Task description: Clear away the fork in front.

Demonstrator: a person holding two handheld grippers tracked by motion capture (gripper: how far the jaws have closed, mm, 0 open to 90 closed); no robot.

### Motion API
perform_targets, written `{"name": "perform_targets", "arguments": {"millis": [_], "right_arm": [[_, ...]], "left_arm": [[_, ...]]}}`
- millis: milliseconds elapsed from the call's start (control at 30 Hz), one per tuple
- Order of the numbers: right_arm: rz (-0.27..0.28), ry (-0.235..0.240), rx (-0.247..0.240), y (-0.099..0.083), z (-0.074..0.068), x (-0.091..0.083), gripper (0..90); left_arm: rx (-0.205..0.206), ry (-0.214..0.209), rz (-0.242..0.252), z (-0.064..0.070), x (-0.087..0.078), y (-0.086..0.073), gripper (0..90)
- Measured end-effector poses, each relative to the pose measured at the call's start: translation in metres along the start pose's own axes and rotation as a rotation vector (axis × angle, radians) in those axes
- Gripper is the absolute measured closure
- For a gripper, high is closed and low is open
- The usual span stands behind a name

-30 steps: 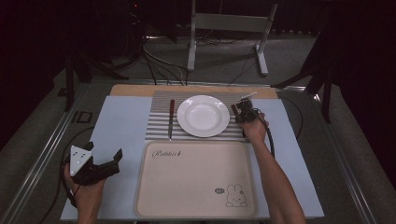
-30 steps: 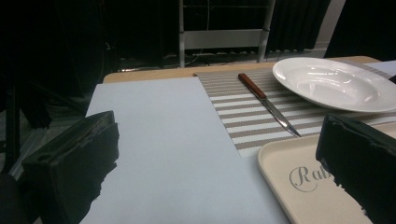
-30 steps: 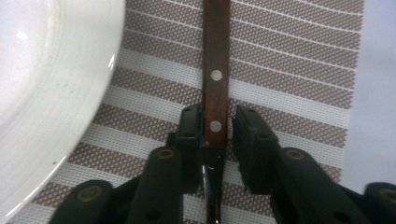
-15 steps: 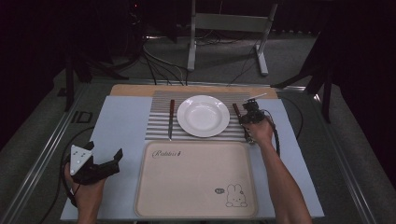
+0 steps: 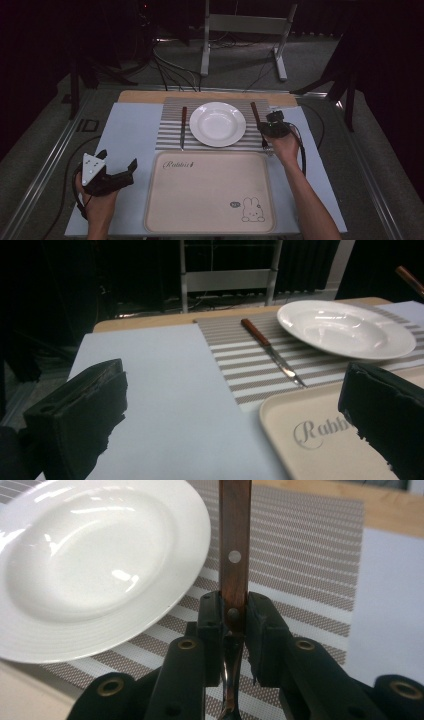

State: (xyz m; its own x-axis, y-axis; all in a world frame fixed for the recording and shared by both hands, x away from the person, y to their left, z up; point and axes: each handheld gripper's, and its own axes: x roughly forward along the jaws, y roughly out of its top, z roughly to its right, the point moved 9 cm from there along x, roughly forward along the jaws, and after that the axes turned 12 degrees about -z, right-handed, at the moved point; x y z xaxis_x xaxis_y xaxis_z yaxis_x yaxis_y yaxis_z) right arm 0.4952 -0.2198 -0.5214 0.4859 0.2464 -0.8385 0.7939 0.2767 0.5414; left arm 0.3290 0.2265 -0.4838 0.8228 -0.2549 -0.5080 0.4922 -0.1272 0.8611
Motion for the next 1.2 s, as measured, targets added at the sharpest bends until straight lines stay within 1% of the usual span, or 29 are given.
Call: {"name": "perform_targets", "arguments": {"millis": [33,100,133,200,300,433,500,567,633,733,800,867,967,1033,1133,1200], "right_arm": [[0.01,0.01,-0.003,0.0,-0.001,-0.003,78.3],[0.029,0.009,-0.011,0.0,-0.003,-0.01,78.3],[0.038,0.02,-0.012,0.001,-0.004,-0.013,78.3],[0.054,0.02,-0.021,0.001,-0.007,-0.019,78.3],[0.077,0.033,-0.034,0.002,-0.012,-0.027,78.3],[0.099,0.049,-0.049,0.002,-0.02,-0.034,78.3],[0.11,0.056,-0.054,0.001,-0.025,-0.038,78.3],[0.116,0.06,-0.066,0.0,-0.03,-0.04,78.3],[0.121,0.065,-0.077,-0.001,-0.035,-0.043,78.3],[0.13,0.068,-0.091,-0.004,-0.041,-0.045,78.3],[0.138,0.082,-0.092,-0.005,-0.044,-0.047,78.3],[0.149,0.084,-0.097,-0.006,-0.048,-0.048,78.3],[0.159,0.097,-0.106,-0.009,-0.054,-0.05,78.3],[0.169,0.109,-0.111,-0.01,-0.06,-0.052,78.3],[0.18,0.12,-0.123,-0.013,-0.066,-0.053,78.3],[0.186,0.127,-0.129,-0.014,-0.071,-0.054,78.3]], "left_arm": [[0.0,-0.003,0.006,0.002,0.0,0.002,0.0],[0.004,-0.014,0.012,0.005,0.001,0.007,0.0],[0.007,-0.019,0.013,0.006,0.001,0.009,0.0],[0.017,-0.033,0.02,0.01,0.002,0.014,0.0],[0.031,-0.053,0.031,0.016,0.002,0.021,0.0],[0.04,-0.073,0.049,0.025,0.004,0.031,0.0],[0.048,-0.076,0.054,0.029,0.006,0.035,0.0],[0.057,-0.084,0.052,0.033,0.009,0.037,0.0],[0.049,-0.102,0.046,0.039,0.012,0.04,0.1],[0.047,-0.111,0.014,0.044,0.017,0.044,0.1],[0.045,-0.125,0.001,0.049,0.021,0.047,0.1],[0.045,-0.128,0.001,0.053,0.023,0.051,0.1],[0.045,-0.147,0.008,0.059,0.027,0.059,0.1],[0.051,-0.157,0.008,0.065,0.03,0.063,0.1],[0.063,-0.163,-0.009,0.075,0.037,0.069,0.1],[0.061,-0.183,-0.015,0.082,0.042,0.072,0.1]]}}
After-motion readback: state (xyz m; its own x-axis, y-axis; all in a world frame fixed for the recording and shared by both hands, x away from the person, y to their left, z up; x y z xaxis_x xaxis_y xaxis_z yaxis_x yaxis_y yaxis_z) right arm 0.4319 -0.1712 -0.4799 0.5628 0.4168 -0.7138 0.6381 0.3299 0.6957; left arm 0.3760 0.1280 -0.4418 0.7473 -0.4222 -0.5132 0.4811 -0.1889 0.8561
